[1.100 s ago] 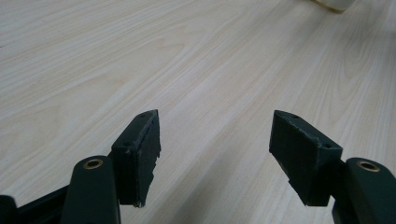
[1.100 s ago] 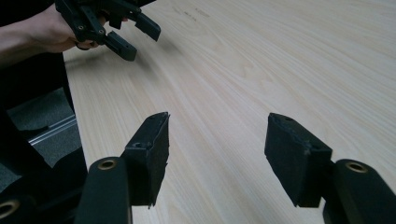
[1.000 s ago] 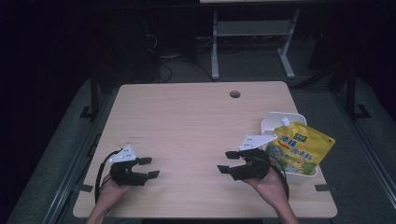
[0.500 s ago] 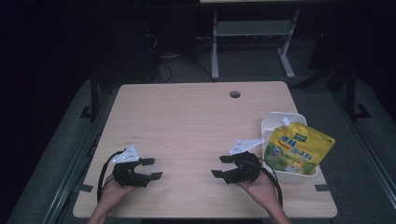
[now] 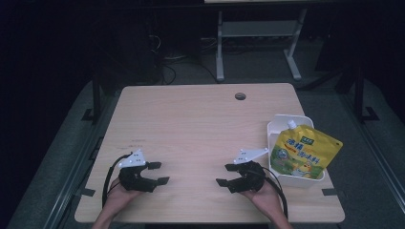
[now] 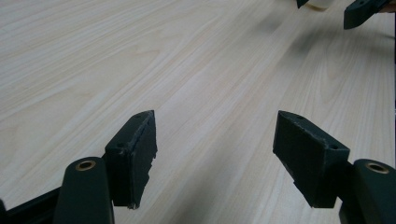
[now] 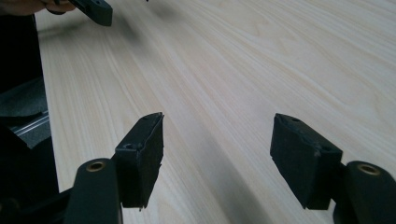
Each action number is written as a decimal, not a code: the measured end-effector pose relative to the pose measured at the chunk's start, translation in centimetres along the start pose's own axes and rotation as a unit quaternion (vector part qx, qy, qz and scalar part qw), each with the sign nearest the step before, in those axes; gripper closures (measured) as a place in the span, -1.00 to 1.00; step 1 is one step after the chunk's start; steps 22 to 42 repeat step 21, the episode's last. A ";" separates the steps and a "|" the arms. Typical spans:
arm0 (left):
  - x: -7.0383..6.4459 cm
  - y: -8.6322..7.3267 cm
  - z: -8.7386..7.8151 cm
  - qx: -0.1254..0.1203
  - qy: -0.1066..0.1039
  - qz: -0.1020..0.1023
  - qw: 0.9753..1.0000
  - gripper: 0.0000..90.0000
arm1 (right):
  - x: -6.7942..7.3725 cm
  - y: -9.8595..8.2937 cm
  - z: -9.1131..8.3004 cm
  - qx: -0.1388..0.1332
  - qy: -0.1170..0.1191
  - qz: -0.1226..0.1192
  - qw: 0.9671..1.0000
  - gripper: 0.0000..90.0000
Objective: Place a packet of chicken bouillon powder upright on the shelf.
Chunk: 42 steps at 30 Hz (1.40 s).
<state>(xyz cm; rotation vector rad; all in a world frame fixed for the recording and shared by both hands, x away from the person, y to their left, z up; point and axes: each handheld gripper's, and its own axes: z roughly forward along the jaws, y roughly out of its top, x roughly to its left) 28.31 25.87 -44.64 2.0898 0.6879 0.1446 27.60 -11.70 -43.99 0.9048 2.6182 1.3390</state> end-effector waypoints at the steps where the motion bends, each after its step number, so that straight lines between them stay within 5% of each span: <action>1: 0.0 0.0 0.1 0.000 -0.002 0.001 1.000 -0.34 | 0.0 -0.2 0.0 -0.003 0.000 0.002 1.000 -0.25; 10: -0.5 0.2 0.8 0.010 -0.010 0.006 1.000 -0.35 | 0.1 -1.4 0.8 -0.001 0.007 0.008 1.000 -0.32; 42: -0.6 0.2 1.1 0.021 -0.012 0.013 1.000 -0.36 | 0.6 -1.3 1.5 0.003 0.012 -0.003 1.000 -0.33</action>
